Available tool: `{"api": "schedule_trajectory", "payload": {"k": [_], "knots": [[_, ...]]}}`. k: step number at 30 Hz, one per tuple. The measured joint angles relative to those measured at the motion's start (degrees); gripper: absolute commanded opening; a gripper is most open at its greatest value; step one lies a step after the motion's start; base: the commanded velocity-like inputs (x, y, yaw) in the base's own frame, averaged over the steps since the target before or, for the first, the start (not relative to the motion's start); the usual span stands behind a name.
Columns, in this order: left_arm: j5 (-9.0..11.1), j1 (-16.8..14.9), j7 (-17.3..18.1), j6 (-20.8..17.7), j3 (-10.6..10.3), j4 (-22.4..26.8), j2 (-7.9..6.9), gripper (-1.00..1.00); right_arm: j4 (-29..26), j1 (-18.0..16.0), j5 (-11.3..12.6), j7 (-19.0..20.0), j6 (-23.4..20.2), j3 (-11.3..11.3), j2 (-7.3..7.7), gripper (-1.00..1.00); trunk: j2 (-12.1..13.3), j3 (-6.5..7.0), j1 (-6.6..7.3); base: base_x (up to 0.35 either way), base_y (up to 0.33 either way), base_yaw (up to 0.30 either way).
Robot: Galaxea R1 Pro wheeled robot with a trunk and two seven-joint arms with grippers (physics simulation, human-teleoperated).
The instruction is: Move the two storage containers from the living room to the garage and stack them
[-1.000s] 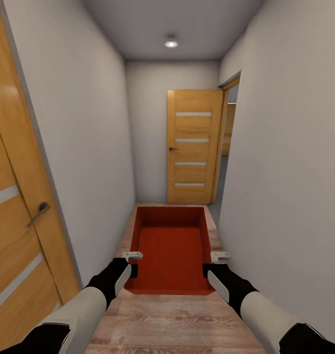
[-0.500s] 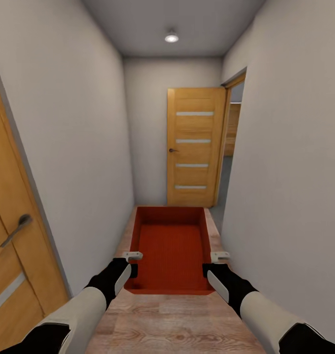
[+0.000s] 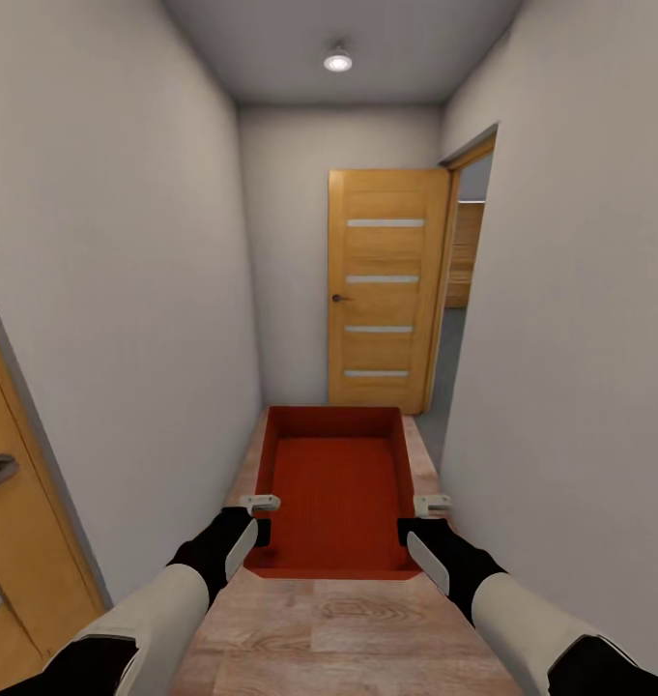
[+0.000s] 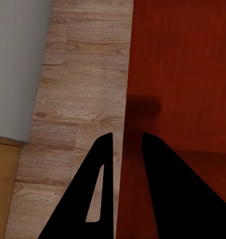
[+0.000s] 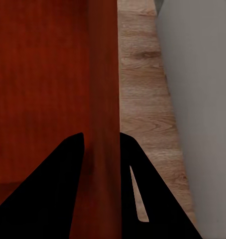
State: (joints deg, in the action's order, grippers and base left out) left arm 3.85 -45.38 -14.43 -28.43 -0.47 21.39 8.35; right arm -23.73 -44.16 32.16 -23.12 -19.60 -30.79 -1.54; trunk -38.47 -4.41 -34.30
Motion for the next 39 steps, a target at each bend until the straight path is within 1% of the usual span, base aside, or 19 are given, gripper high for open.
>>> {"api": "schedule_trajectory", "payload": {"k": [39], "knots": [[-0.1, 0.0, -0.1, -0.1, 0.0, -0.2, 0.08, -1.0, 0.3, 0.0, 0.4, 0.0, 0.1, -0.2, 0.0, -1.0, 0.0, 0.0, 0.0, 0.322, 0.0, 0.0]]}}
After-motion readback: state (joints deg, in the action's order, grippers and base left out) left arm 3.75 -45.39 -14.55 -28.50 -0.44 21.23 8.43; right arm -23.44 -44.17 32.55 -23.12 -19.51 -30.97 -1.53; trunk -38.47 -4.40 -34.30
